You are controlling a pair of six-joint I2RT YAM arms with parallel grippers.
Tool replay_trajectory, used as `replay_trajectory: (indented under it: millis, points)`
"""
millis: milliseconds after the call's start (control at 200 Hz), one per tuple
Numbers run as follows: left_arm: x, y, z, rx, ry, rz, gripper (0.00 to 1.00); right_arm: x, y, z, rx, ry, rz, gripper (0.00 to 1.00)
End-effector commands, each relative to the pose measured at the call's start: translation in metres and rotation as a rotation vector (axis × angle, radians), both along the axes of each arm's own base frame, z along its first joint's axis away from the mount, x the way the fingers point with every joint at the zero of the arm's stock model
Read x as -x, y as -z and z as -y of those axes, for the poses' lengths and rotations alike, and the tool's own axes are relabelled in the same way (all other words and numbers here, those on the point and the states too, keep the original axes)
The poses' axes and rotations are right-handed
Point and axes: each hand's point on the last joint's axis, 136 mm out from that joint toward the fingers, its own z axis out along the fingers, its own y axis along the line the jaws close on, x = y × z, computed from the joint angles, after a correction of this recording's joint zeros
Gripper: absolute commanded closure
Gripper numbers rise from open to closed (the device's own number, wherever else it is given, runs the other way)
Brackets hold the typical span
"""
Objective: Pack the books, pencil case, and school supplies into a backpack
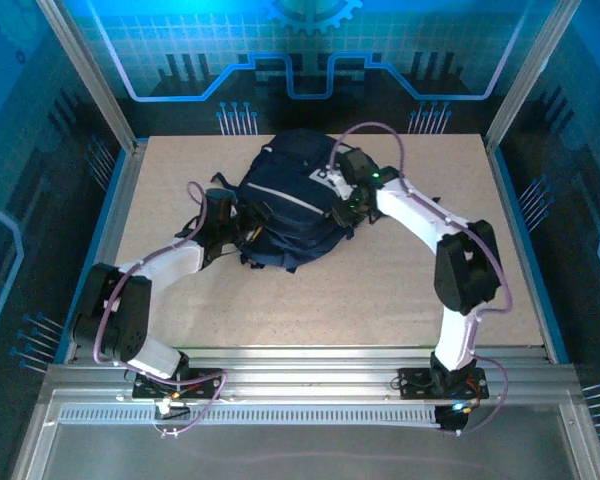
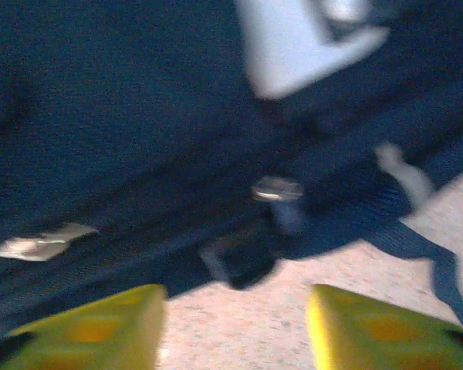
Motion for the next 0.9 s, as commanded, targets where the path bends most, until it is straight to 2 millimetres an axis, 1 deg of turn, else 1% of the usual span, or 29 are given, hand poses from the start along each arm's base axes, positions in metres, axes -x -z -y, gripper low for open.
replay_trajectory:
  millis: [0,60,130,200,220,250,280,285,295,370,450,480,600,635,670,725,760,800,840,865,895]
  points:
    - [-0.012,-0.05,-0.018,-0.129,0.021,0.135,0.01,-0.006,-0.039,0.04,-0.067,0.183,0.163,0.0]
    - [-0.012,-0.062,-0.033,-0.24,0.013,0.161,0.01,-0.002,-0.04,0.06,-0.091,0.261,0.204,0.0]
    - [-0.011,-0.074,-0.054,-0.353,-0.008,0.192,0.01,0.002,-0.038,0.093,-0.088,0.371,0.26,0.0]
    - [-0.01,-0.086,-0.078,-0.445,-0.039,0.246,0.01,0.009,-0.028,0.123,-0.091,0.449,0.314,0.0]
    - [-0.009,-0.089,-0.086,-0.468,-0.055,0.257,0.01,0.009,-0.027,0.13,-0.094,0.461,0.34,0.0]
    - [-0.008,-0.093,-0.098,-0.511,-0.071,0.276,0.01,0.011,-0.021,0.14,-0.091,0.476,0.375,0.0]
    - [-0.007,-0.092,-0.112,-0.556,-0.091,0.283,0.01,0.013,-0.014,0.148,-0.084,0.479,0.407,0.0]
    - [-0.006,-0.093,-0.114,-0.561,-0.097,0.284,0.01,0.012,-0.015,0.149,-0.086,0.479,0.419,0.0]
    - [-0.006,-0.093,-0.119,-0.578,-0.105,0.288,0.01,0.017,-0.005,0.153,-0.076,0.479,0.418,0.0]
    - [0.0,-0.084,-0.151,-0.688,-0.161,0.277,0.01,0.021,0.013,0.165,-0.068,0.486,0.457,0.0]
    - [0.007,-0.064,-0.179,-0.818,-0.2,0.252,0.01,0.022,0.026,0.165,-0.072,0.465,0.485,0.0]
    - [0.009,-0.055,-0.185,-0.866,-0.205,0.245,0.01,0.022,0.03,0.162,-0.083,0.449,0.498,0.0]
    - [0.014,-0.025,-0.206,-1.012,-0.238,0.211,0.01,0.014,0.012,0.154,-0.107,0.384,0.637,0.0]
    - [0.012,-0.016,-0.208,-1.025,-0.238,0.209,0.01,0.013,0.007,0.154,-0.112,0.373,0.686,0.0]
    - [0.011,-0.008,-0.208,-1.023,-0.233,0.21,0.01,0.014,0.011,0.155,-0.132,0.374,0.679,0.0]
    - [0.005,-0.004,-0.202,-1.007,-0.226,0.268,0.01,0.017,0.018,0.156,-0.158,0.369,0.707,0.0]
    - [0.002,-0.001,-0.199,-1.017,-0.201,0.295,0.01,0.019,0.019,0.157,-0.177,0.37,0.718,0.0]
    - [-0.001,0.001,-0.199,-1.029,-0.199,0.306,0.01,0.021,0.021,0.157,-0.211,0.361,0.708,0.0]
    - [-0.003,0.007,-0.2,-1.02,-0.185,0.281,0.01,0.021,0.028,0.157,-0.224,0.352,0.716,0.0]
    - [-0.005,0.009,-0.199,-1.014,-0.174,0.28,0.01,0.02,0.026,0.156,-0.223,0.344,0.747,0.0]
    - [-0.006,0.012,-0.195,-1.008,-0.15,0.285,0.01,0.022,0.029,0.158,-0.213,0.364,0.713,0.0]
